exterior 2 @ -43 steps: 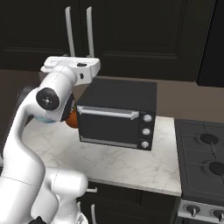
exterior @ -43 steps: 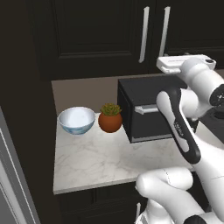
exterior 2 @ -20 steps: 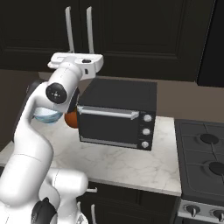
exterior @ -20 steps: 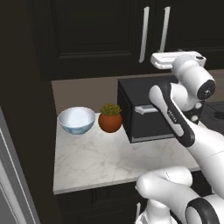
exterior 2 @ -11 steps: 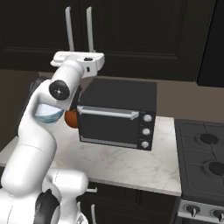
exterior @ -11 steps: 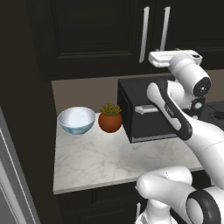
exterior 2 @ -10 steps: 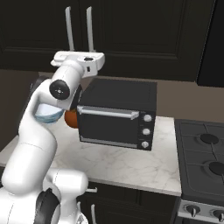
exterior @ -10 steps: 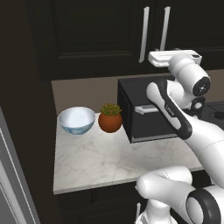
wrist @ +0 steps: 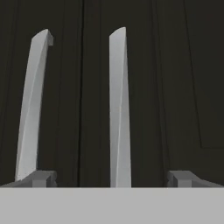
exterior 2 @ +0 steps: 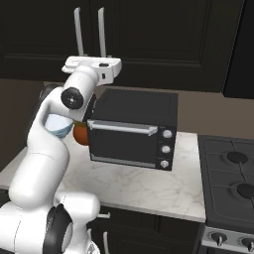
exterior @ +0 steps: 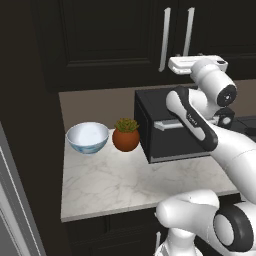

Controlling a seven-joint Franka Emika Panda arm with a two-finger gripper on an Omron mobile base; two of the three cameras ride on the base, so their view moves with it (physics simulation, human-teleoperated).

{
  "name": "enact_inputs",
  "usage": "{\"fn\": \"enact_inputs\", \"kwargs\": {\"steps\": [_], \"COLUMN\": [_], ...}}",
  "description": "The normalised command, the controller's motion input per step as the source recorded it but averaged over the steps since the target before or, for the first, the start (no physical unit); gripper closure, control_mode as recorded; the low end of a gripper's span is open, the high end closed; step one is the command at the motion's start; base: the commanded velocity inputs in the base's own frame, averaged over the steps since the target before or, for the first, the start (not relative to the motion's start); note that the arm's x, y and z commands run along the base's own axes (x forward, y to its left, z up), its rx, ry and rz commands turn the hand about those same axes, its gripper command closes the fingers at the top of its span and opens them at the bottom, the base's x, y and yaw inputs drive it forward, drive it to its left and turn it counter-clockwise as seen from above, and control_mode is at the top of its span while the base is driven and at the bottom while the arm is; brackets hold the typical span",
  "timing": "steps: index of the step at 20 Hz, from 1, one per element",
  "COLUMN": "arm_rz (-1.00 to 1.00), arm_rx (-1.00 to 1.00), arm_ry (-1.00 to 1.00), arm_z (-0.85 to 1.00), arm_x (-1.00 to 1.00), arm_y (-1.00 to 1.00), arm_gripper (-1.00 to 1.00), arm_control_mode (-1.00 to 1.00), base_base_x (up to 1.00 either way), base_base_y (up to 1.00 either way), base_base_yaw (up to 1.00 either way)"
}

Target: Pick the bar soap and bar soap from the cabinet and place them on the counter.

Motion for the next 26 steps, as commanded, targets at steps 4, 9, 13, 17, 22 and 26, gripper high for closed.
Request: {"fn": "enact_inputs", "kwargs": {"steps": [4,9,13,17,22,26], "arm_rz": [0.00,0.00,0.00,0.00,0.00,0.00], "arm_rx": [0.00,0.00,0.00,0.00,0.00,0.00], "arm_ry": [0.00,0.00,0.00,0.00,0.00,0.00], "arm_z": [-0.02,-0.04,-0.03,-0.04,-0.05,-0.09], "arm_x": [0.23,0.24,0.25,0.26,0.26,0.30], "arm_y": [-0.07,-0.02,-0.01,-0.02,-0.02,0.00], "arm_gripper": [-1.00,-1.00,-1.00,-1.00,-1.00,-1.00], "arm_control_mode": [-1.00,-1.00,-1.00,-1.00,-1.00,-1.00], "base_base_x": [0.00,0.00,0.00,0.00,0.00,0.00], "base_base_y": [0.00,0.00,0.00,0.00,0.00,0.00], "base_base_yaw": [0.00,0.00,0.00,0.00,0.00,0.00]}}
